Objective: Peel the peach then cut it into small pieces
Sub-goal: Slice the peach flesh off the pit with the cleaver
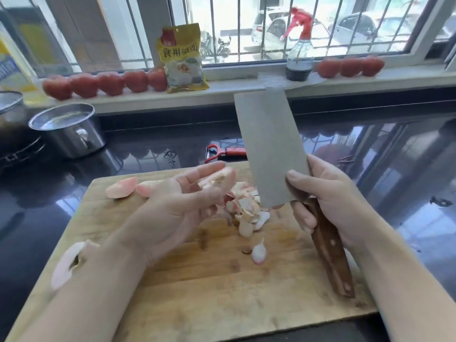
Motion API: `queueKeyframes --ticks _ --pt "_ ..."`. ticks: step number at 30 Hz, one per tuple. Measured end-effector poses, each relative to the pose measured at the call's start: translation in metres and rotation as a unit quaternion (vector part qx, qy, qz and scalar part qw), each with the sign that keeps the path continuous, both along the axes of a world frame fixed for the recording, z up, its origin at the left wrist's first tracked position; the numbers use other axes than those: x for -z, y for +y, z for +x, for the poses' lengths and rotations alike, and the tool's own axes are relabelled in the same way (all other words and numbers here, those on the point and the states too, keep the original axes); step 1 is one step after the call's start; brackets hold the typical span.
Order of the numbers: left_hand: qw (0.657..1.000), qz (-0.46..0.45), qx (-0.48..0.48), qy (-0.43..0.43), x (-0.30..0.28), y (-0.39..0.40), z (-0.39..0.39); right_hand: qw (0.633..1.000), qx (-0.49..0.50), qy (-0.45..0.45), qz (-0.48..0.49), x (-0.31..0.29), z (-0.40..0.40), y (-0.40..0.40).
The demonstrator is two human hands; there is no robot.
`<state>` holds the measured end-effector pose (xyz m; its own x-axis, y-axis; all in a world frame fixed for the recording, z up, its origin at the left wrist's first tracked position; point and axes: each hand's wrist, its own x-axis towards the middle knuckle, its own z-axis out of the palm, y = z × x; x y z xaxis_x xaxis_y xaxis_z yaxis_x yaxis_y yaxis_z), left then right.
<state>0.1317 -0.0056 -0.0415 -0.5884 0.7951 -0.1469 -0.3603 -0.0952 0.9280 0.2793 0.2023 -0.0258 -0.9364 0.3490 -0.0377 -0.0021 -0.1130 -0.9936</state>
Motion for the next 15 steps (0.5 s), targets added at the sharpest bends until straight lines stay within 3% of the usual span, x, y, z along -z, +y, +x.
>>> queueKeyframes --ticks 3,6,15 --pt "0.969 -0.116 -0.054 0.210 0.005 0.001 0.009 1.000 -0.020 0.009 0.022 0.002 0.003 -0.005" --pt "0.936 -0.139 -0.088 0.311 0.010 0.003 0.012 0.997 -0.017 0.019 0.077 0.005 0.002 -0.012" --pt "0.943 -0.080 -0.152 0.285 0.007 0.012 0.023 0.987 0.058 0.018 0.148 0.007 0.001 -0.021"
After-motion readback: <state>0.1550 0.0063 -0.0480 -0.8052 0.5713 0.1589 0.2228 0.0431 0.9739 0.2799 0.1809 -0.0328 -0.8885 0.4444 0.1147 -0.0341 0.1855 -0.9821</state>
